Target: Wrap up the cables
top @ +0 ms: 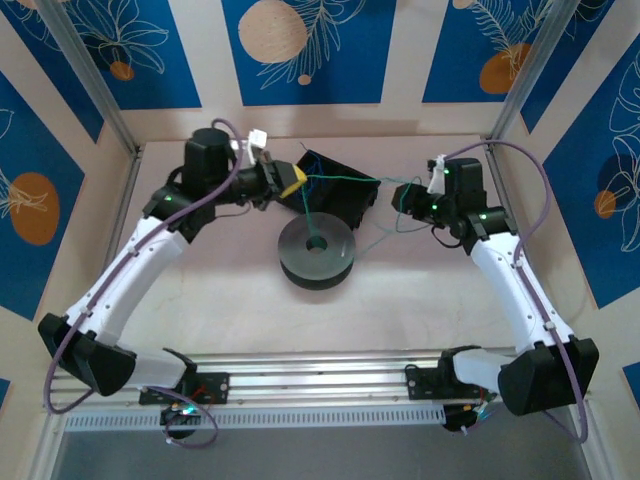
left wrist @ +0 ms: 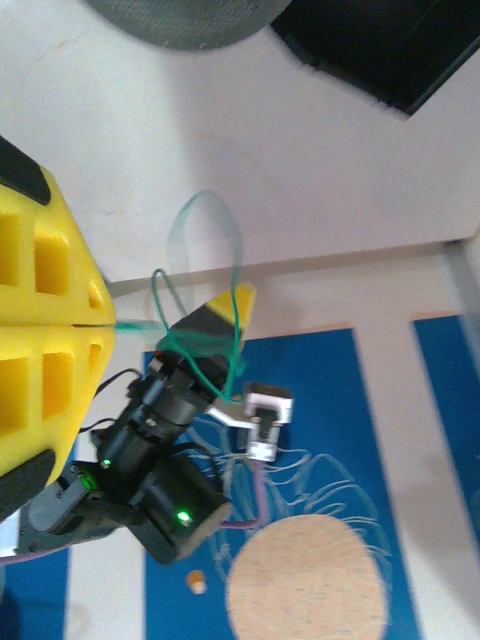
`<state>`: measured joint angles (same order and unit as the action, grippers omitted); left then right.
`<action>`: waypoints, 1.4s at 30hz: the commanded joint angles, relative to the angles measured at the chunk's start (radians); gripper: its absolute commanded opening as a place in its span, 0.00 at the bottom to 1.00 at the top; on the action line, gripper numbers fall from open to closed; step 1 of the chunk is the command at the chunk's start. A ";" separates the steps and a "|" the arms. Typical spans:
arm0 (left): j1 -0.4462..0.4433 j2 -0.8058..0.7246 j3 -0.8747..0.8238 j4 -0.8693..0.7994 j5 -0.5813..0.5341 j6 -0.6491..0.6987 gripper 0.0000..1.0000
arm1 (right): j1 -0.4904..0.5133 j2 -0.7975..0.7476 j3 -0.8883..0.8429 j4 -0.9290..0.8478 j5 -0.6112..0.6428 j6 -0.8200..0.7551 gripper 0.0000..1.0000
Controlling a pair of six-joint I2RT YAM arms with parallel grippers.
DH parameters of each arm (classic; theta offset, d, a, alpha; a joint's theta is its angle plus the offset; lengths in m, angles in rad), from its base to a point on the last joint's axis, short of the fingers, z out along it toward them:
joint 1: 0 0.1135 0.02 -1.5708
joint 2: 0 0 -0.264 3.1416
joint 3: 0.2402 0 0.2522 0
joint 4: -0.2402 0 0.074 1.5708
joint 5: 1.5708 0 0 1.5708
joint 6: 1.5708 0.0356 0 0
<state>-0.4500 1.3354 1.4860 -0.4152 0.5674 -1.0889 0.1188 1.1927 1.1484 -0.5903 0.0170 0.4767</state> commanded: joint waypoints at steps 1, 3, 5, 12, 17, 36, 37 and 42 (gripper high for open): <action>0.138 -0.111 0.100 -0.065 0.064 0.061 0.00 | -0.118 0.016 -0.017 -0.123 0.104 0.001 0.55; 0.196 -0.114 0.124 -0.091 0.111 0.073 0.00 | -0.162 0.034 -0.004 -0.145 0.126 -0.004 0.55; 0.248 -0.114 0.139 -0.106 0.150 0.077 0.00 | -0.204 0.051 0.009 -0.152 0.117 -0.005 0.55; 0.270 -0.105 0.080 -0.068 0.178 0.077 0.00 | -0.258 0.065 0.032 -0.099 -0.074 -0.017 0.55; 0.160 -0.102 -0.020 -0.084 0.082 0.154 0.09 | -0.254 0.041 0.029 -0.082 -0.165 0.000 0.35; -0.511 0.295 -0.014 0.268 -0.256 0.182 1.00 | -0.207 -0.064 0.091 -0.115 -0.332 0.116 0.36; -0.513 0.311 0.000 0.258 -0.260 0.182 0.96 | -0.205 -0.066 0.092 -0.119 -0.342 0.114 0.36; -0.459 0.319 0.004 0.212 -0.284 0.186 0.37 | -0.213 -0.095 0.088 -0.123 -0.424 0.095 0.39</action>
<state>-0.9459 1.6596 1.4609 -0.2142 0.3191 -0.9134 -0.0917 1.1347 1.2087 -0.6975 -0.3191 0.5758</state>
